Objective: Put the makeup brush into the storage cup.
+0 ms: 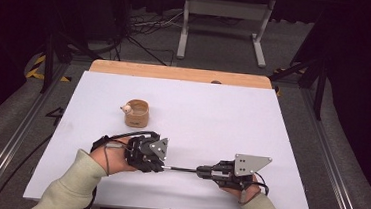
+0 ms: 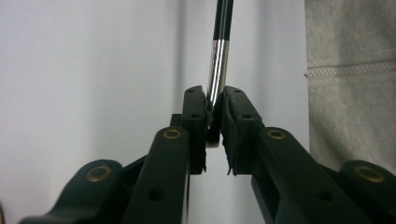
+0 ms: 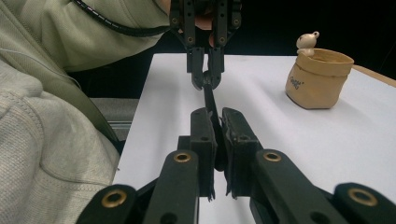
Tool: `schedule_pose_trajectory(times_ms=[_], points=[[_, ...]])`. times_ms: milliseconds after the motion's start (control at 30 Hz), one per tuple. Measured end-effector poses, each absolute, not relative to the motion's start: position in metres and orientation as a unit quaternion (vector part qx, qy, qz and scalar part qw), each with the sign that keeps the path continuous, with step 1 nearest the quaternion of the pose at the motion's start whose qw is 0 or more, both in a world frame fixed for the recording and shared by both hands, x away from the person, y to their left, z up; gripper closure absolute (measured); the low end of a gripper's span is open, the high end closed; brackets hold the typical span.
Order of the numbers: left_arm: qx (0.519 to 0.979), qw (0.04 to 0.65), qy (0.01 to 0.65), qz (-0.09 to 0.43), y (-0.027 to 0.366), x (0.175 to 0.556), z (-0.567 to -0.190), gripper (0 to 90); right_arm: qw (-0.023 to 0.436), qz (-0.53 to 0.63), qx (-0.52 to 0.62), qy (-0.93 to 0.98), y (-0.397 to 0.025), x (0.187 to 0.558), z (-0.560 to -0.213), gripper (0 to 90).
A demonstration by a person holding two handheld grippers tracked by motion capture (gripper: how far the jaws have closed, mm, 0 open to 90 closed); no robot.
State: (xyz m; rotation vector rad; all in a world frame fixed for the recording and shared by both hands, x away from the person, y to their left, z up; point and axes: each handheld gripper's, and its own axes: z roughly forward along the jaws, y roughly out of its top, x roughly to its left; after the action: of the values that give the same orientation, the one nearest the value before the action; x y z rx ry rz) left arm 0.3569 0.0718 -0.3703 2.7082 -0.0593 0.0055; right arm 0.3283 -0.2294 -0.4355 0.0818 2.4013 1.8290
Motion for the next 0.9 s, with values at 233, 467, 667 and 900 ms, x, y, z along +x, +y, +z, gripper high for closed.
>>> schedule_pose_trajectory(times_ms=[233, 467, 667, 900], points=[[0.976, 0.216, -0.019, 0.001, 0.0724, 0.3556, -0.3702, 81.3, 0.053, 0.604, 0.028, 0.795, -0.23, 0.3306, -0.4381, 83.8], [0.976, 0.215, -0.02, 0.004, 0.0727, 0.3551, -0.3701, 82.0, 0.051, 0.598, 0.029, 0.799, -0.2297, 0.3316, -0.4397, 83.8], [0.975, 0.219, -0.028, -0.006, 0.0733, 0.3566, -0.3718, 82.6, 0.047, 0.596, 0.029, 0.801, -0.2297, 0.3319, -0.4401, 83.6], [0.974, 0.222, -0.035, 0.004, 0.0727, 0.3552, -0.3712, 83.1, 0.037, 0.592, 0.037, 0.804, -0.2303, 0.3328, -0.4407, 82.5]])
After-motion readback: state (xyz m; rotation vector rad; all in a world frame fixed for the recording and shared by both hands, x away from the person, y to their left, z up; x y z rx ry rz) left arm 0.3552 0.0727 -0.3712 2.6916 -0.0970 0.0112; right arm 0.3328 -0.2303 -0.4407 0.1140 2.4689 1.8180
